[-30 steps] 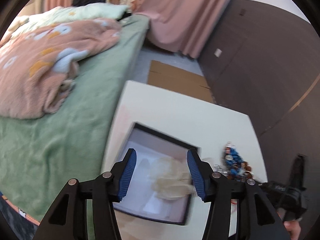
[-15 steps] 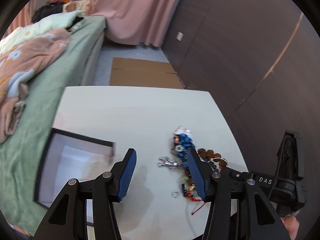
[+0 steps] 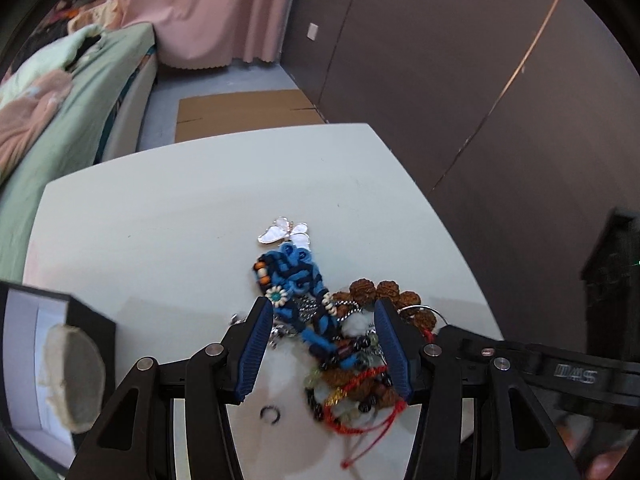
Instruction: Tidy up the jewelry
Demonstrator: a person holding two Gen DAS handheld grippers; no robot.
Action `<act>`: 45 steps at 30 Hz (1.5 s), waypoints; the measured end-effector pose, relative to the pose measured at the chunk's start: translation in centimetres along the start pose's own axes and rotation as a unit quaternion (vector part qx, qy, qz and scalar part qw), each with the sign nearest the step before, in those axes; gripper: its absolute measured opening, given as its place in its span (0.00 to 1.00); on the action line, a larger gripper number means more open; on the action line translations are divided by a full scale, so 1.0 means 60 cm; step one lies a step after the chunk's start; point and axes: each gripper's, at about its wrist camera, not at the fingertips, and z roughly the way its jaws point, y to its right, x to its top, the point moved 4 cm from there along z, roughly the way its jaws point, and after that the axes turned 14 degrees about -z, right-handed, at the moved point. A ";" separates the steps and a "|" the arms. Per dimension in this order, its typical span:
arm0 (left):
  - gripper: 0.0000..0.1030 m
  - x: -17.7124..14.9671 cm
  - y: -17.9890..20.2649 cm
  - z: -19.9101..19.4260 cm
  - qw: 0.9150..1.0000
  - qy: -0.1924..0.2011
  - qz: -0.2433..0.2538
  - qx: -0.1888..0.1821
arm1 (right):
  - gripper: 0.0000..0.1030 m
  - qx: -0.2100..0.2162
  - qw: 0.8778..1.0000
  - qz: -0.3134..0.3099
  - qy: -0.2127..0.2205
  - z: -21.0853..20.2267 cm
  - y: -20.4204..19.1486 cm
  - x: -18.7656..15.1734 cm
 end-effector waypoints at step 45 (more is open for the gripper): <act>0.08 0.052 -0.151 -0.251 0.991 0.109 -0.066 -0.026 | 0.04 0.042 0.988 -0.110 0.097 -0.004 -0.144 0.019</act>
